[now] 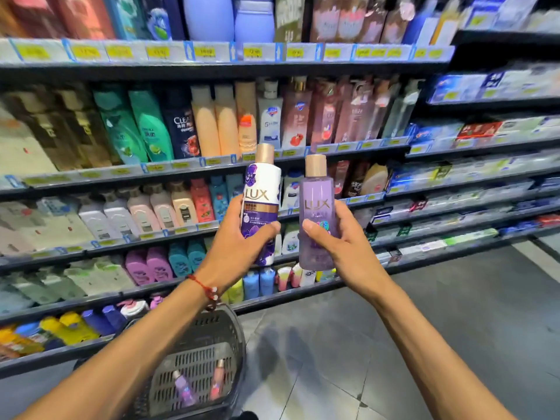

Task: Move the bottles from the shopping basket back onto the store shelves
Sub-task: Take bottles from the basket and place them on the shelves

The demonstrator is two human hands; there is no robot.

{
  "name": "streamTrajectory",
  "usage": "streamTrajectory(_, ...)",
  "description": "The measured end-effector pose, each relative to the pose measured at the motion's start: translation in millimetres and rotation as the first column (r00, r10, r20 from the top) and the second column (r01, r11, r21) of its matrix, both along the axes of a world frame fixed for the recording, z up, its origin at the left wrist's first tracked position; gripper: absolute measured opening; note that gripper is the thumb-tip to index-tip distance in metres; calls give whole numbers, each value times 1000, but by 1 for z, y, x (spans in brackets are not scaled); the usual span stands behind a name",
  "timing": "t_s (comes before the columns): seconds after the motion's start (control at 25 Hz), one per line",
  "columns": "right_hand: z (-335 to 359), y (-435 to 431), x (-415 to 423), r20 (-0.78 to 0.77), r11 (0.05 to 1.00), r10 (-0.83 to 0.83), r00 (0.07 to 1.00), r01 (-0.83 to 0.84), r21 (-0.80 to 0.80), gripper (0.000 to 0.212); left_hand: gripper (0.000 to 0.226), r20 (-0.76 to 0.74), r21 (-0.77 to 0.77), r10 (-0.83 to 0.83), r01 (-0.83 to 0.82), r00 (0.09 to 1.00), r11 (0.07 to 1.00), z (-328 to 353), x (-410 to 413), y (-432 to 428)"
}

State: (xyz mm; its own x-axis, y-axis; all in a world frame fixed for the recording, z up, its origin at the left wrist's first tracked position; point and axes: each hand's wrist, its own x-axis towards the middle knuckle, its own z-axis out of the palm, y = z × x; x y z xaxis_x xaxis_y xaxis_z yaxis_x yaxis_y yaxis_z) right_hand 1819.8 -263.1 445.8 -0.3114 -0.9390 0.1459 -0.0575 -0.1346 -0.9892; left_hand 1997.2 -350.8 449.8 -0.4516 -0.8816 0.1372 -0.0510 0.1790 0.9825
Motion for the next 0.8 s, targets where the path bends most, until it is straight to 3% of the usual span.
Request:
streamTrajectory(0.44,113,-86,-139,-94,984,-77,993,60,-170,36,44,-120,-218,-112,84,986,972,109,-153,-113)
streamTrajectory(0.8,193,-173,-272,-93,946,-133,987,99,-309,26,41,-178,-315,-176,114,968,942,190,-276,-201)
